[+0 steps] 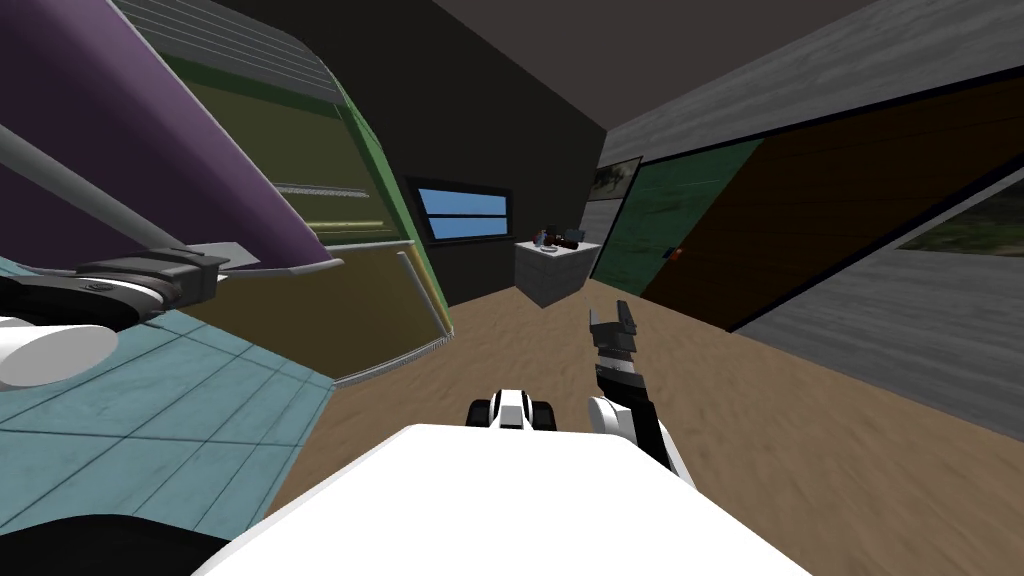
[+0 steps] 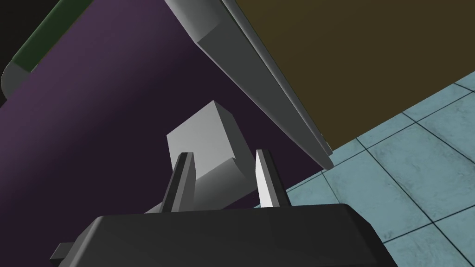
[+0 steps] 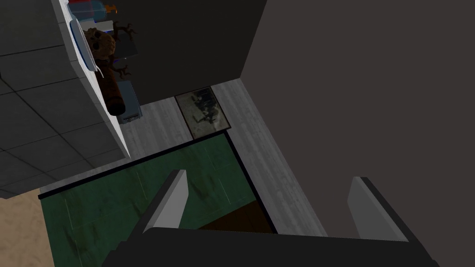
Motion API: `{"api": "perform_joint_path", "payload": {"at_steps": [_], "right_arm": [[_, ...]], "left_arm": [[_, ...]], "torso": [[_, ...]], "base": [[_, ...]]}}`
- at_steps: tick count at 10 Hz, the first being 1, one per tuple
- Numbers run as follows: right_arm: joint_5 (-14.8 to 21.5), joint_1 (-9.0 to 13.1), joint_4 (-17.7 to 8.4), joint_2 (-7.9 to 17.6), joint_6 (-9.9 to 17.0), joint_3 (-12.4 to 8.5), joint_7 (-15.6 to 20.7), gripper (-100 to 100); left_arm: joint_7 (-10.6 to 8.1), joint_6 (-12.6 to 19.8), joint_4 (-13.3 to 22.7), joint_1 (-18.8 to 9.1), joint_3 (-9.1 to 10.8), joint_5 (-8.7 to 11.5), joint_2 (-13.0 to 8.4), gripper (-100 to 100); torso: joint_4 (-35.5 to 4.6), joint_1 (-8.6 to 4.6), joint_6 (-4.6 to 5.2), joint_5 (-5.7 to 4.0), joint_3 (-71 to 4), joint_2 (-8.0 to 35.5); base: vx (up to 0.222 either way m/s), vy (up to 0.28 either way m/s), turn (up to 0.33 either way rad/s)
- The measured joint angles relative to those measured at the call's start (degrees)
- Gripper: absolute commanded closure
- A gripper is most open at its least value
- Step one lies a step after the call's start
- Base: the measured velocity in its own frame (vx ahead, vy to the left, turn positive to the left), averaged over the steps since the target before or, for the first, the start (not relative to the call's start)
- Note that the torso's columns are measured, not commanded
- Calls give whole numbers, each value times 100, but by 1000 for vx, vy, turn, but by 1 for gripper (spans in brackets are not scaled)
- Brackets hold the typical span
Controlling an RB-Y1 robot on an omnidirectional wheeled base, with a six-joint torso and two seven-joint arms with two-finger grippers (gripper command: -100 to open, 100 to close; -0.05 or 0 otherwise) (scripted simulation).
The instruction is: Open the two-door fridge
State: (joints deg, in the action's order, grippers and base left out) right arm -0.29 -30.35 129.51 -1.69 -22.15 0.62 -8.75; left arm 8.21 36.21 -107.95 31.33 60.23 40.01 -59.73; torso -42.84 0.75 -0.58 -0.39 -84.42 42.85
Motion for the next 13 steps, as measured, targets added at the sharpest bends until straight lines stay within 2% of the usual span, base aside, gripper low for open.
{"api": "perform_joint_path", "payload": {"at_steps": [1,5,7,10,13], "right_arm": [[0,-1,0,0,0,0,0,0],[0,-1,0,0,0,0,0,0],[0,-3,0,-1,0,1,0,0],[0,-2,0,0,0,0,0,0],[0,-2,0,0,0,0,0,0]], "left_arm": [[-14,2,-88,-27,-47,-2,12,100],[30,-89,-300,-17,-135,237,-37,100],[36,-88,-406,-9,-160,321,-49,100],[46,-106,-642,55,-237,528,-74,100],[64,-197,-823,54,-384,638,-73,100]], "torso": [[7,-11,1,-3,-14,-26],[18,-49,22,-1,-18,-39],[38,-89,36,10,-25,-66],[24,-39,35,18,-5,-24],[23,-13,32,13,-32,-56]], "base": [[-293,112,-3],[-262,117,-10],[-130,99,-27],[-204,151,-33],[-198,178,-19]]}}
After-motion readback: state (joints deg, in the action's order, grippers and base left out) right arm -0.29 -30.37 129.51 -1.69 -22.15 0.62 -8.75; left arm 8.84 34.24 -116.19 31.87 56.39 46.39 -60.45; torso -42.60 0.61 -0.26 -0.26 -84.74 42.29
